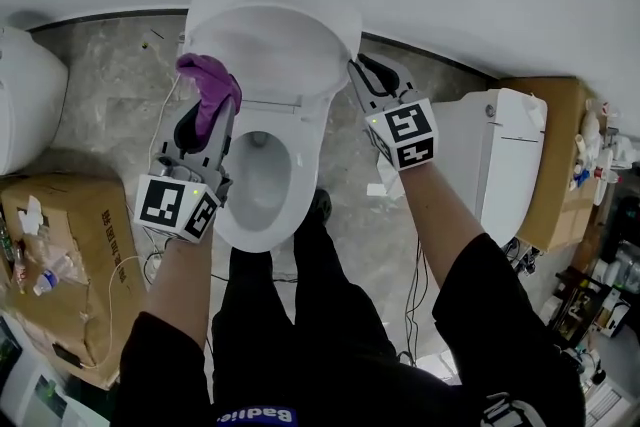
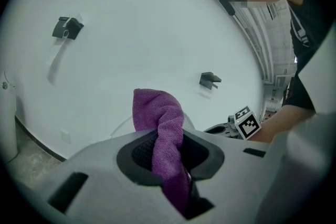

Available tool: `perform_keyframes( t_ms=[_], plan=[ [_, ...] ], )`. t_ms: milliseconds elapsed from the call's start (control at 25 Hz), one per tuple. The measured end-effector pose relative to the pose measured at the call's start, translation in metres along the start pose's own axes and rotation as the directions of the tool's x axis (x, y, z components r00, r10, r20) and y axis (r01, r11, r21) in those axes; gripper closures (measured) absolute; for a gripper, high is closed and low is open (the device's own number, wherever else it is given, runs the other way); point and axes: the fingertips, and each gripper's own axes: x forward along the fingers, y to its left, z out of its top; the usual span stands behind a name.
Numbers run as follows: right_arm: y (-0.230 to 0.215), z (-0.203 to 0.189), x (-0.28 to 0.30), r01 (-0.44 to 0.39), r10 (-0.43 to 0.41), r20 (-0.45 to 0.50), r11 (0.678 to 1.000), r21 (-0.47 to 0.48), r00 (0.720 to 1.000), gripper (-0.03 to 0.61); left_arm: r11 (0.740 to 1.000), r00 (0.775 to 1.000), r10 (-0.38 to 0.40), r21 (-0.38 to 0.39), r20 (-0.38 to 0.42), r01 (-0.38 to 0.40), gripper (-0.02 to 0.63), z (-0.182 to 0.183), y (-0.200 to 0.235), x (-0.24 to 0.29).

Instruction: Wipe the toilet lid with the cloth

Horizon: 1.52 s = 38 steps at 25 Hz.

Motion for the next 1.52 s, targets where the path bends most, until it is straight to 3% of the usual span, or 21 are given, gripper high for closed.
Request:
perform_keyframes(
  t_ms=[120,480,720,1080,1200,1520],
  plan=[
    [0.001,0.0,0.008,-0.024,0.024,-0.007,1.0,-0.016,1.0,0.448,1.0,1.0,0.0,0.02,-0.007,0.0,0.528,-0.005,0.006,0.008],
    [0.002,0.003,0.027,-0.053,0.051,-0.026,0.997,-0.062,0.998,0.508,0.997,0.999,0.053,0.051,-0.009,-0.053,0.529,-0.014,0.03,0.028],
    [0.0,-0.003,0.027,-0.066,0.065,-0.039,0.997,-0.048,0.997,0.511,0.985,0.989,0.147,0.093,-0.004,-0.146,0.529,-0.018,0.058,0.045],
    [0.005,0.002,0.028,-0.118,0.118,-0.018,0.992,-0.049,0.993,0.511,0.973,0.983,0.182,0.14,0.036,-0.186,0.529,-0.009,0.062,0.084],
    [0.007,0.004,0.028,-0.139,0.139,-0.006,0.989,-0.048,0.99,0.511,0.975,0.985,0.165,0.139,0.051,-0.171,0.528,-0.007,0.046,0.096],
    [0.004,0.002,0.03,-0.19,0.192,0.016,0.98,-0.052,0.981,0.511,0.983,0.998,0.03,0.178,0.051,-0.039,0.529,-0.018,-0.029,0.138]
  ],
)
